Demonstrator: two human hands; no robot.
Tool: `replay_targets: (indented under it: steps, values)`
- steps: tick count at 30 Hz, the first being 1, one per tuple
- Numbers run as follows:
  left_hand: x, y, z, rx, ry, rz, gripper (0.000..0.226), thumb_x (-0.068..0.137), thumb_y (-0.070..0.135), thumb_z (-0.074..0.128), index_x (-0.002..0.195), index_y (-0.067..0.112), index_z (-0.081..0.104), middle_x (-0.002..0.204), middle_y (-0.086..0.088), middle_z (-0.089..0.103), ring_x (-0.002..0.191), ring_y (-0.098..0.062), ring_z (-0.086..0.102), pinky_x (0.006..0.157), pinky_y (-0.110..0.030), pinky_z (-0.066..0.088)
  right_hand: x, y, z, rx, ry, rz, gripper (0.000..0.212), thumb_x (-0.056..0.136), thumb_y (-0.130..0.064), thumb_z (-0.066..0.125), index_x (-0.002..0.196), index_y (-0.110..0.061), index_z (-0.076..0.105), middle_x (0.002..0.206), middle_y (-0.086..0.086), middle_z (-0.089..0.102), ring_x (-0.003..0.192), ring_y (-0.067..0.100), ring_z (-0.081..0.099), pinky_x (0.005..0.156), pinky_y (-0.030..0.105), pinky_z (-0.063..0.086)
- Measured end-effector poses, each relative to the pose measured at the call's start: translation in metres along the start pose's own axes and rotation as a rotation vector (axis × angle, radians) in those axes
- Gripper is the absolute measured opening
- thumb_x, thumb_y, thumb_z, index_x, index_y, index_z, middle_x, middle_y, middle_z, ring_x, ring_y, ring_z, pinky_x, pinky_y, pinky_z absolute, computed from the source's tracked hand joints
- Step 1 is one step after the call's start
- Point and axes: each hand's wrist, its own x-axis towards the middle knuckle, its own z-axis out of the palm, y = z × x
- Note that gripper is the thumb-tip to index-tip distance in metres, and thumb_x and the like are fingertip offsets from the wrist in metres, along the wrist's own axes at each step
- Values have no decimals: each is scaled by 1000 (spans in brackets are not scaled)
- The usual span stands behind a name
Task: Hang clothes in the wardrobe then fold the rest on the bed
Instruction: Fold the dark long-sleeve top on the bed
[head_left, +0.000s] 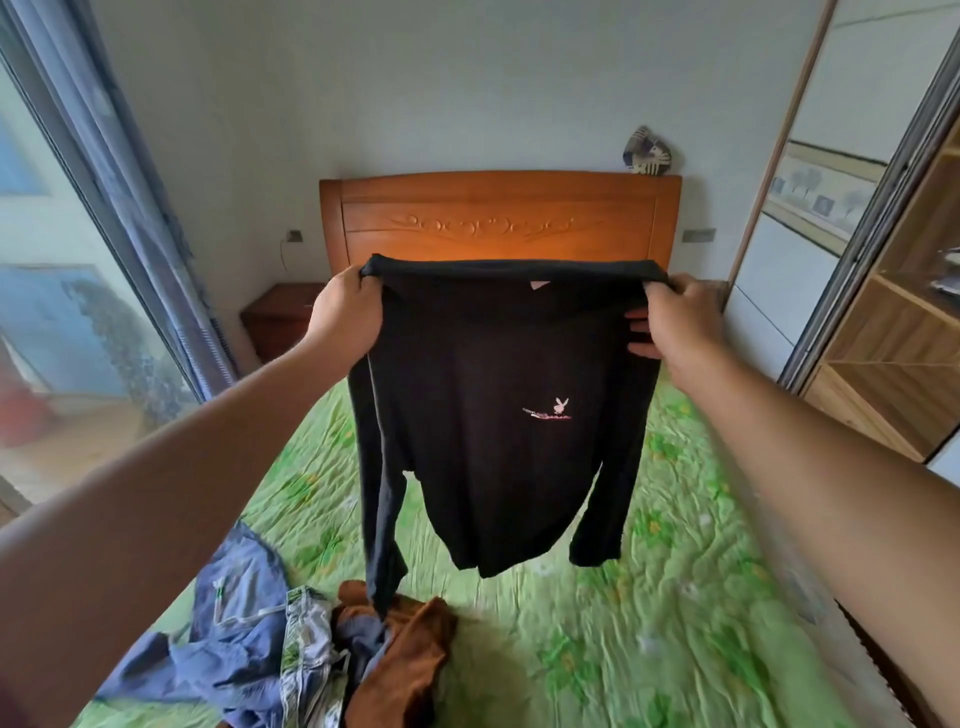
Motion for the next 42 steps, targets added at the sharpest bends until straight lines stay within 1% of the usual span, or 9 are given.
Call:
replay_targets:
  steps: [2,4,9,13,22,26,33,36,42]
  values:
    - [-6,3,-11,-58,49,-3,26,98,21,36,75,20,49,73,3,53,65,-16,47,54,-33,30,-17,-10,-2,-58,88,-133,8,89,-39,59,85,-33,59,90,0,70,88,24,71,64,42,64]
    - [-13,3,-23,-88,75,19,28,97,20,37,71,21,46,71,4,52,63,-12,46,53,-32,30,-36,-17,-4,-121,146,-219,9,85,-42,61,82,-35,56,88,-8,65,85,20,67,73,43,62]
    - [-38,-3,-48,-80,59,63,31,97,28,36,70,22,48,69,3,54,62,-13,47,53,-32,32,-88,-28,-8,-168,218,-345,19,87,-41,61,104,-33,55,91,-17,59,77,-4,58,56,15,41]
    - [-63,-8,-69,-115,64,84,31,96,31,35,67,23,44,65,4,51,58,-14,45,52,-32,31,-129,-31,-17,-225,254,-373,20,92,-35,63,108,-26,56,92,-17,56,85,5,56,69,22,42]
    - [-116,-9,-89,-255,98,191,30,89,35,39,62,23,35,53,9,40,48,-5,35,50,-31,27,-201,-29,-53,-390,349,-503,16,90,-34,60,98,-21,56,88,-8,59,85,15,58,71,29,47]
    - [-125,1,-82,-272,65,205,29,88,37,41,61,26,39,52,12,43,48,-3,36,50,-29,28,-205,-21,-70,-414,393,-481,26,91,-32,61,108,-13,60,106,7,63,95,21,60,84,39,53]
    - [-121,2,-18,-140,4,210,26,90,36,40,73,21,53,61,3,52,56,-1,49,50,-24,32,-166,26,-92,-548,349,-500,22,92,-32,61,106,-15,60,103,3,60,94,21,57,79,38,50]
    - [-120,-13,31,-89,-84,148,28,93,33,40,81,15,57,67,-4,58,59,-10,50,56,-35,36,-132,64,-99,-565,301,-395,21,91,-35,62,103,-18,63,99,0,62,91,19,57,75,34,44]
    - [-125,-54,137,73,-303,6,19,100,22,44,88,15,58,72,-4,60,63,-24,57,54,-34,40,-60,167,-111,-589,139,-95,21,90,-41,63,102,-24,62,93,-5,60,85,20,54,70,32,37]
